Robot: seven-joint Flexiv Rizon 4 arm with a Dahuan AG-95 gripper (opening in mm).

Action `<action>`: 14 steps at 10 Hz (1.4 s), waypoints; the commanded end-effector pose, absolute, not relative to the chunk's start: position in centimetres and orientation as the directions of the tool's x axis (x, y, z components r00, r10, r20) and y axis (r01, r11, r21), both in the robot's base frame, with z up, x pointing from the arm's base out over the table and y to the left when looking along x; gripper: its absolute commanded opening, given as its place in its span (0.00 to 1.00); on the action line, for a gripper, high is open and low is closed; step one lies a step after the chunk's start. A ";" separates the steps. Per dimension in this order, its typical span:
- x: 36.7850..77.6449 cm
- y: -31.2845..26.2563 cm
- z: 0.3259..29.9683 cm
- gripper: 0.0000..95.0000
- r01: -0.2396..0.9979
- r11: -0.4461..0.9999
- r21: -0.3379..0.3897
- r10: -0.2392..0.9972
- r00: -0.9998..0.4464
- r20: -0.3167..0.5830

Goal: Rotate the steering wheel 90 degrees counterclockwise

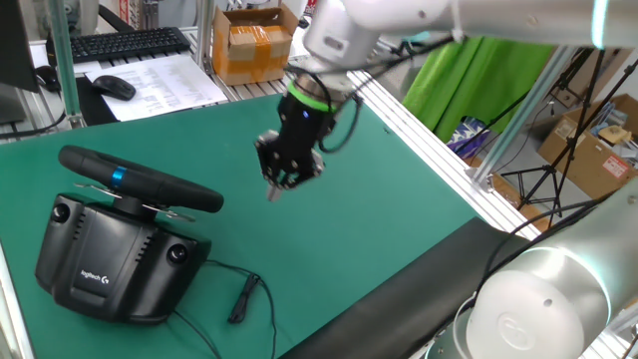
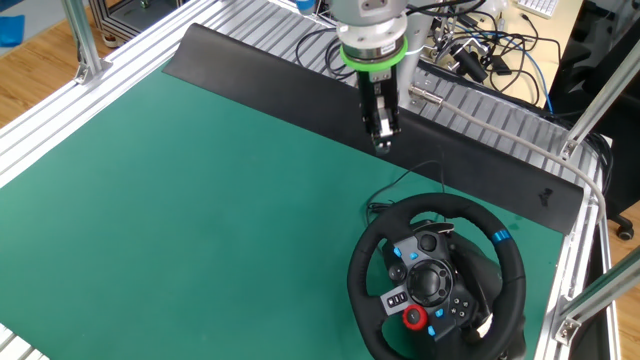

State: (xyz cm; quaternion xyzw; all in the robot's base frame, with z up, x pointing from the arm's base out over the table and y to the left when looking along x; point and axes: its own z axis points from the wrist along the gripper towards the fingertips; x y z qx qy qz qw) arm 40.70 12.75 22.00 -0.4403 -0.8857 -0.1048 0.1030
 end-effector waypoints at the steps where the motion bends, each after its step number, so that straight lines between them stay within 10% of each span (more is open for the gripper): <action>1: 41.3 12.9 22.2 0.00 0.784 0.611 0.111 0.740 -0.616 0.271; 10: 42.0 13.4 21.5 0.00 0.740 0.657 0.142 0.695 -0.668 0.268; 14: 42.0 13.4 21.5 0.00 0.616 0.785 0.063 0.609 -0.786 0.104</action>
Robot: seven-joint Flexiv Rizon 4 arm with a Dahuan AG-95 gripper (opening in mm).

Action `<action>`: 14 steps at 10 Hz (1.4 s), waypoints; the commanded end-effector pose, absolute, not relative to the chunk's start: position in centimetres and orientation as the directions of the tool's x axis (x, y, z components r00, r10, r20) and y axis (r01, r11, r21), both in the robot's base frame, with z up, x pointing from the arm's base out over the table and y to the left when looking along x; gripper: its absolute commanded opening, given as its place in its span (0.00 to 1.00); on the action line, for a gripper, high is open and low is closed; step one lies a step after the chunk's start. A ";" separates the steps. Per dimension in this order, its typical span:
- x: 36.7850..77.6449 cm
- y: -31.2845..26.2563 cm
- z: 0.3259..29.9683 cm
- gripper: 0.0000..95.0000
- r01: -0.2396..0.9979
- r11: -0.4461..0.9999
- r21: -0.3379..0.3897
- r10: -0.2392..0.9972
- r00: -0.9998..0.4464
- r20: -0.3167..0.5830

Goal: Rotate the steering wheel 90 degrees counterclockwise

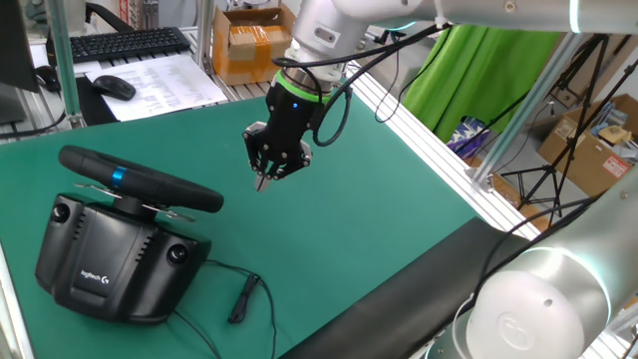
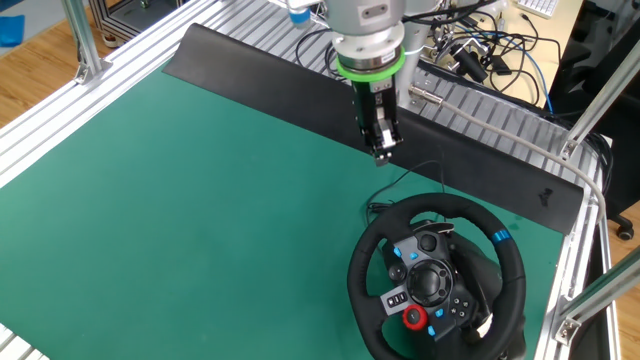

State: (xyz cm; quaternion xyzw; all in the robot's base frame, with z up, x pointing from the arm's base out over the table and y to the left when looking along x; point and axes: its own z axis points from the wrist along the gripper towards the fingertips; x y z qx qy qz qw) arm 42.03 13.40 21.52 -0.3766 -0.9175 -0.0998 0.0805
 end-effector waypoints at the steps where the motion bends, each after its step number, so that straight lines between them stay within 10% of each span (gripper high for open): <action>1: 42.0 13.4 21.5 0.00 0.593 0.802 0.077 0.586 -0.805 0.092; 6: 42.0 13.4 21.5 0.60 0.415 0.907 0.071 0.415 -0.910 0.017; 7: 42.0 13.4 21.5 0.60 0.396 0.918 0.037 0.396 -0.918 -0.007; 9: 42.0 13.4 21.5 1.00 0.419 0.908 0.033 0.419 -0.908 -0.008; 14: 42.0 13.5 21.5 1.00 0.507 0.862 0.015 0.506 -0.862 0.036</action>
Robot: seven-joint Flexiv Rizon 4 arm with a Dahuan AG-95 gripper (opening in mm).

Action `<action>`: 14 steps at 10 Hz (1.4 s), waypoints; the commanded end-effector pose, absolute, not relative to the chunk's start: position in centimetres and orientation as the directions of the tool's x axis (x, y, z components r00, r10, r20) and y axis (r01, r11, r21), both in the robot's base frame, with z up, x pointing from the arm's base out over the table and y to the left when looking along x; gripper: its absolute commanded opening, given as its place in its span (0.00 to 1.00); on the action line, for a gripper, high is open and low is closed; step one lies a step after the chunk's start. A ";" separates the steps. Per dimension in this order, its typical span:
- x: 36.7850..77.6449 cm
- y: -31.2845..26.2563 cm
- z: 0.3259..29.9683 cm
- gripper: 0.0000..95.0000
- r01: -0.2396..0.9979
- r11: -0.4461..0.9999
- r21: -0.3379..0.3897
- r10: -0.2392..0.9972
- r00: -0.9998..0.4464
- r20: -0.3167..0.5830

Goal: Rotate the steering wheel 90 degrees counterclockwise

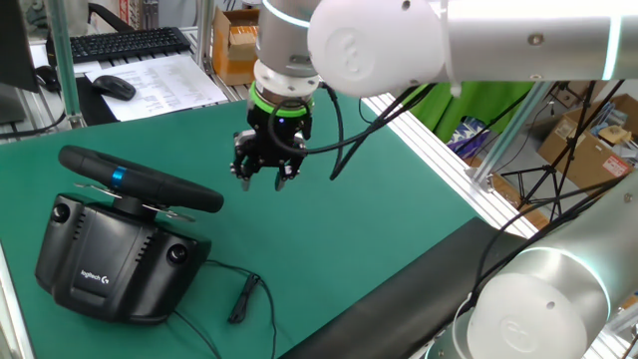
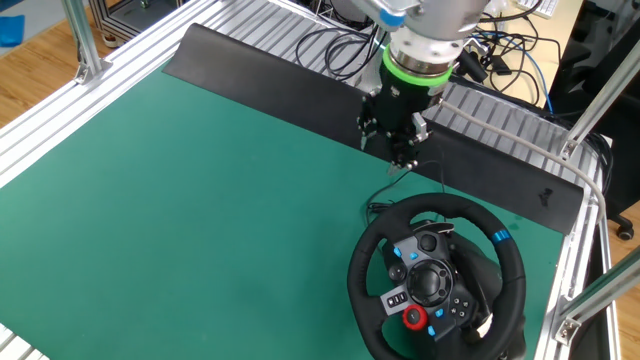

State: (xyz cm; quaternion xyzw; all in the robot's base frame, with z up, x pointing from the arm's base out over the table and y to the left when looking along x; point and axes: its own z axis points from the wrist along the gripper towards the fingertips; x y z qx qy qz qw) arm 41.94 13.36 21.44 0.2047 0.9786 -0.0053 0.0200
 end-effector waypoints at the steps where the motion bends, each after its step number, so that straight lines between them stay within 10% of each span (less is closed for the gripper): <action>1: 41.9 14.0 21.7 1.00 0.552 0.834 0.007 0.551 -0.832 0.068; 14: 38.9 20.1 22.1 1.00 0.910 0.401 0.106 0.873 -0.415 0.257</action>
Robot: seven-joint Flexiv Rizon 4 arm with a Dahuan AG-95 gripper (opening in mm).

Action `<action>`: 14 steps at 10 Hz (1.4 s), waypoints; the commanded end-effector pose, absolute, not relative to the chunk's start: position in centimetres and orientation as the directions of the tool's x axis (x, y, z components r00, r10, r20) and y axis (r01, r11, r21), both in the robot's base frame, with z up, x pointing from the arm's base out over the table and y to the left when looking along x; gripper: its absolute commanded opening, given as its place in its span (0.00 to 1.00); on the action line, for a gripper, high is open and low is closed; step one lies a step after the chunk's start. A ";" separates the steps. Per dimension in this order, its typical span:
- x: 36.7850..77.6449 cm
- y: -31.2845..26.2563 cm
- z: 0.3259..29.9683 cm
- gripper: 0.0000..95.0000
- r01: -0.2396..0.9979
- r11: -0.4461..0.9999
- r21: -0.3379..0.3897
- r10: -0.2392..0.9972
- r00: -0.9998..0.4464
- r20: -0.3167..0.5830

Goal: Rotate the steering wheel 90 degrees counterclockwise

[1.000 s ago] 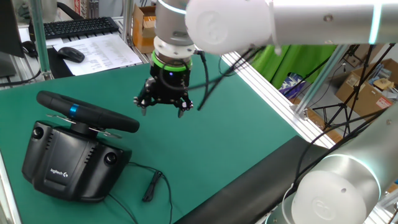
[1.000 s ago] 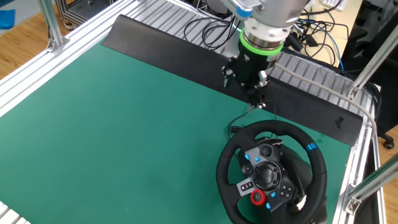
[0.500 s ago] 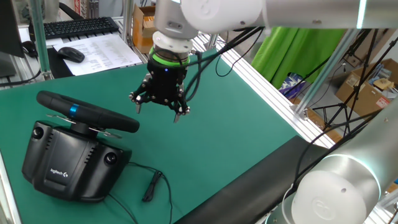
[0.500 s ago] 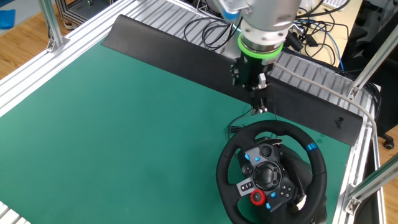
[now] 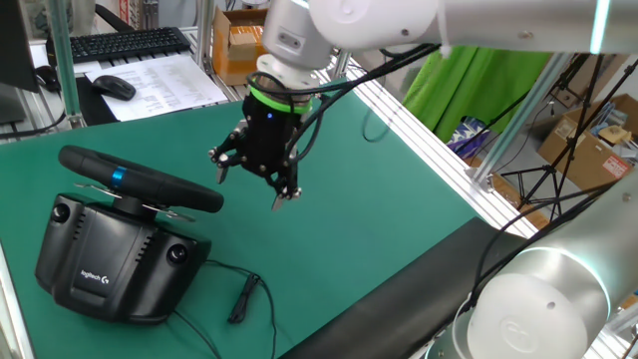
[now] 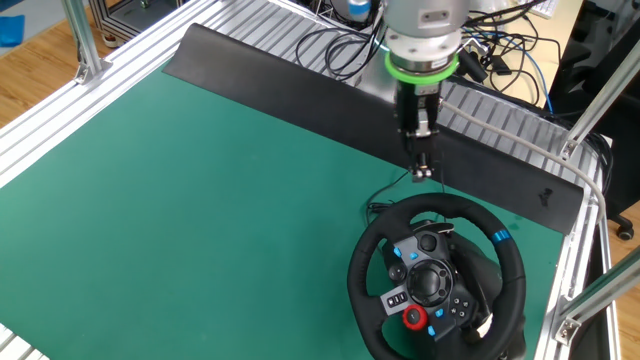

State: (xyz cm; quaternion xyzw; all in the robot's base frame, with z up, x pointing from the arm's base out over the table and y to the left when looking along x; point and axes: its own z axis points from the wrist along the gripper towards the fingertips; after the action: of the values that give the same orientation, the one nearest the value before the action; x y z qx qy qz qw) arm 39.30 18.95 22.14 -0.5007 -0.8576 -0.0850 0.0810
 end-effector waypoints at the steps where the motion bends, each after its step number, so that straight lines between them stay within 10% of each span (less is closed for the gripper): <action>1: 39.1 20.8 22.0 1.00 0.927 0.352 0.132 0.886 -0.375 0.273; 4: 39.7 22.4 21.6 1.00 0.942 0.305 0.144 0.904 -0.333 0.267; 5: 40.3 22.8 21.8 0.80 0.944 0.298 0.141 0.906 -0.326 0.270; 14: 42.9 22.9 20.5 0.80 0.952 0.259 0.162 0.910 -0.297 0.290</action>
State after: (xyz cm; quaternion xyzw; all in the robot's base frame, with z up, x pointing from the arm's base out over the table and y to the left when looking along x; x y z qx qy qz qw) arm 43.12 23.05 20.42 -0.5904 -0.7893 -0.1542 0.0684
